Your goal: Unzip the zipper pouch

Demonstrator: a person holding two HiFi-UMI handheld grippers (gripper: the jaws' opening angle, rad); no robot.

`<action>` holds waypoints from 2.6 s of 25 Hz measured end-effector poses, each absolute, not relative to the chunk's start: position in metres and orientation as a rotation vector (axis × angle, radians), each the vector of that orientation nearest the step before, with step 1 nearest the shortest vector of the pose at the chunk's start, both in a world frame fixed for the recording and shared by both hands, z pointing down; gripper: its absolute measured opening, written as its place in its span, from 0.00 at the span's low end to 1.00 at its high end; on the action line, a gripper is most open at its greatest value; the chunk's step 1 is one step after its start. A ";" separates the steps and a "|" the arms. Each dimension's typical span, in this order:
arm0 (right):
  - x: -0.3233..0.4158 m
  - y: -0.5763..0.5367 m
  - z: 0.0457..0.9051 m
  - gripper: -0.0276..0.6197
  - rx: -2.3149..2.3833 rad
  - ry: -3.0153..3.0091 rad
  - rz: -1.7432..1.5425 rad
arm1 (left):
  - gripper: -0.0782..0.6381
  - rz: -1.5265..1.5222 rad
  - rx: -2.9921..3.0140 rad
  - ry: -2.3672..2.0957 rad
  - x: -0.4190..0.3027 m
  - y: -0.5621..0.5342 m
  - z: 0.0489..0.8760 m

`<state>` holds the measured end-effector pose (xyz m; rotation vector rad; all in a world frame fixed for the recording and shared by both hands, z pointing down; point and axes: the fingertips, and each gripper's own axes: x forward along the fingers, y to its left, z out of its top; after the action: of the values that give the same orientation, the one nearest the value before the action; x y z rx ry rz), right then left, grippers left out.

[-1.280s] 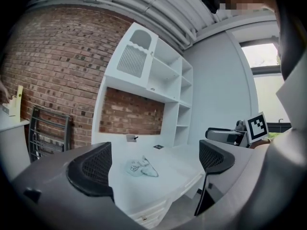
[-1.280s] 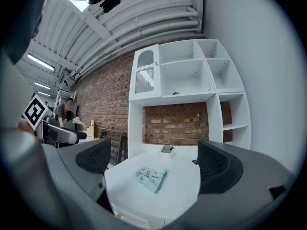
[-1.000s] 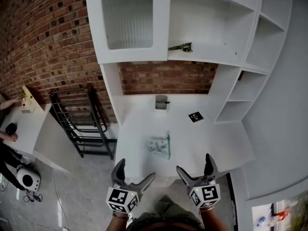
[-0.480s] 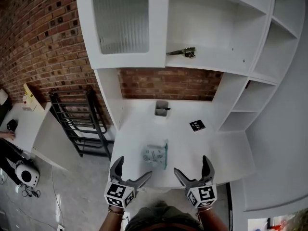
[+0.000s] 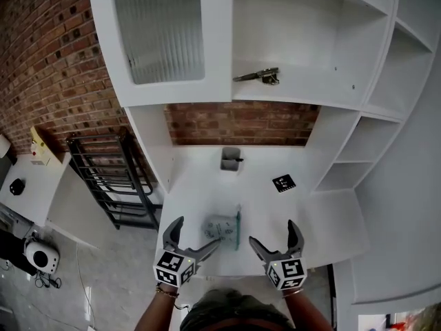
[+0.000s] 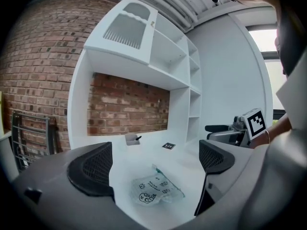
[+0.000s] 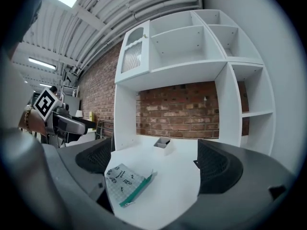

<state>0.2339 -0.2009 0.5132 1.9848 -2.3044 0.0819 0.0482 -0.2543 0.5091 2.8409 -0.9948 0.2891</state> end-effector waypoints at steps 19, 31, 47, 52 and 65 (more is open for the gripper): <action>0.231 -0.251 0.573 0.91 1.962 -2.181 0.303 | 0.84 1.035 2.867 0.012 0.131 -0.314 0.619; 0.234 -0.248 0.580 0.91 2.014 -2.140 0.353 | 0.73 1.428 2.481 0.458 0.147 -0.310 0.701; 0.241 -0.237 0.587 0.91 1.995 -2.084 0.367 | 0.38 1.705 2.265 0.525 0.155 -0.315 0.735; 0.240 -0.241 0.584 0.91 2.003 -2.097 0.359 | 0.22 1.691 2.295 0.529 0.157 -0.313 0.735; 0.233 -0.250 0.572 0.90 2.009 -2.233 0.445 | 0.12 1.347 2.795 0.296 0.160 -0.317 0.669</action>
<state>0.2328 -0.2500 0.5725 2.0089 -2.2334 0.4447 0.1603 -0.3173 0.6689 2.7955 0.2957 1.3472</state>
